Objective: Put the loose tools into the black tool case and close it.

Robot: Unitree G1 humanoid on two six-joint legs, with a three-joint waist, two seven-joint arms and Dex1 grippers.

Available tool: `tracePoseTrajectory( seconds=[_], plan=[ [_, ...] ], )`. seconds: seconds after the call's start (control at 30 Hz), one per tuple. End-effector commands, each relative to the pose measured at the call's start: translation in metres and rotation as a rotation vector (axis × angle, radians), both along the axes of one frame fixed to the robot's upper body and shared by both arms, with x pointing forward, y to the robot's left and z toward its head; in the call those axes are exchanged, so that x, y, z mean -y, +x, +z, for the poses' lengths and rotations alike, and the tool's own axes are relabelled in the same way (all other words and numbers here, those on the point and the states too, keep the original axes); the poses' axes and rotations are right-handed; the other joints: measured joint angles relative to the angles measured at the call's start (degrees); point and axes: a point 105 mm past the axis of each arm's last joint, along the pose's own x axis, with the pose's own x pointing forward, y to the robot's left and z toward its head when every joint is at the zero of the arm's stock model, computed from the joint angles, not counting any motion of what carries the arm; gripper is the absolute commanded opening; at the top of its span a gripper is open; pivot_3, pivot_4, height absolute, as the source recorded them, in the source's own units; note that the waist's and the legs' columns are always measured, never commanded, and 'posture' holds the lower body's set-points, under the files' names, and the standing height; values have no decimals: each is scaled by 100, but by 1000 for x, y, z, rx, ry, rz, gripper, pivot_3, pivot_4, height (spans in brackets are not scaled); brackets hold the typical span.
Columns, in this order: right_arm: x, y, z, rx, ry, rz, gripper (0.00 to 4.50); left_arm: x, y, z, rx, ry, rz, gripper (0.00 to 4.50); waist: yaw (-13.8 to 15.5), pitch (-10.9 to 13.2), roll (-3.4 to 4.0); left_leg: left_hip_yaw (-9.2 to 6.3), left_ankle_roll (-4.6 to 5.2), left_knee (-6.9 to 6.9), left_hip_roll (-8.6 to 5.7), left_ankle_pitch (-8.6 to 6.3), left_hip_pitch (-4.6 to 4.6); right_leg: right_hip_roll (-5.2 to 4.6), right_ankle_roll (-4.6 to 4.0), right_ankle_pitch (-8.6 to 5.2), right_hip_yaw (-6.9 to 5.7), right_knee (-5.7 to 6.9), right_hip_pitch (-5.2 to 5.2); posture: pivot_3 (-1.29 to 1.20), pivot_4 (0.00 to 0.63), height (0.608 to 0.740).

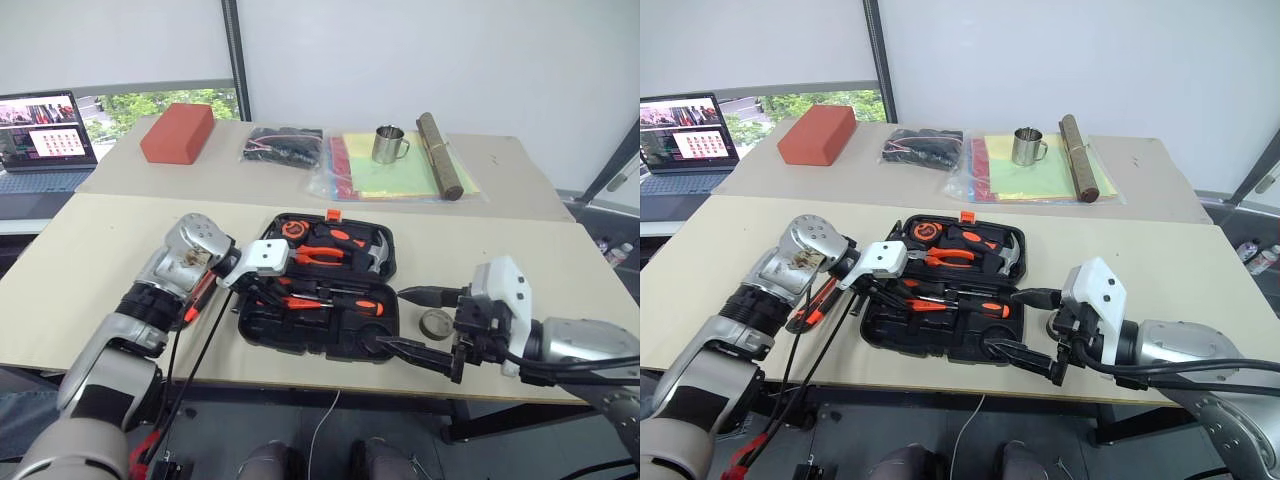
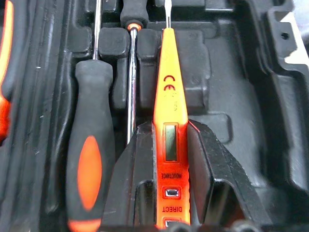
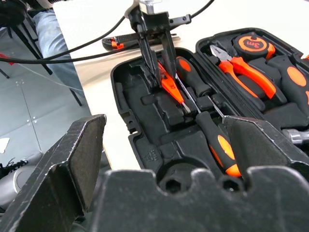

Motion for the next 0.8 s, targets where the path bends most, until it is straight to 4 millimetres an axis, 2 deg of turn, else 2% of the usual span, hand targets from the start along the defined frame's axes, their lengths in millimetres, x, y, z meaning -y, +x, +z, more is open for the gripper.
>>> tracePoseTrajectory(
  seconds=[0.03,0.07,0.13,0.2,0.27,0.47,0.57,0.73,0.8],
  plan=[
    [-2,-2,11,73,16,-3,4500,2,2,9,28,22,-29,446,-3,0,0,0,0,0,0,0,0,0,0,0,1,0,0,0,150,736],
    [-2,-2,11,74,17,-5,4500,2,1,9,24,22,-33,446,-5,0,0,-2,0,0,1,0,0,0,0,0,2,0,0,0,150,736],
    [-2,-2,11,74,19,-8,4500,1,0,11,23,21,-38,1458,-6,0,0,-3,0,0,1,0,0,0,0,0,3,0,0,0,150,736],
    [-2,-2,11,74,21,-9,4500,1,-3,16,14,-7,-36,2067,-6,0,0,-3,0,0,1,0,-1,0,0,0,3,0,0,0,150,736],
    [-2,-2,11,73,23,-13,4500,-1,-11,33,-24,-94,-34,2796,-11,1,-1,-4,0,0,1,0,-3,0,0,0,4,-1,-1,0,150,736],
    [1,-4,9,62,27,-28,4500,-22,-26,60,-104,-267,24,2796,-26,0,1,-14,0,1,2,0,-13,-2,0,0,11,2,-11,0,150,736],
    [3,-3,7,56,31,-35,4500,-26,-21,58,-125,-363,77,2099,-16,0,1,-13,1,5,1,0,-11,0,7,-3,8,1,-5,0,150,736],
    [4,1,7,50,32,-34,4500,-13,-7,31,-104,-439,137,129,19,0,1,-25,9,27,-1,-5,-9,0,33,-12,-2,-2,21,0,150,736],
    [4,3,8,49,34,-34,4500,-6,-4,21,-109,-456,150,17,9,0,0,-24,12,29,-2,-7,-10,-1,35,-7,1,-5,23,0,150,736]
  ],
)
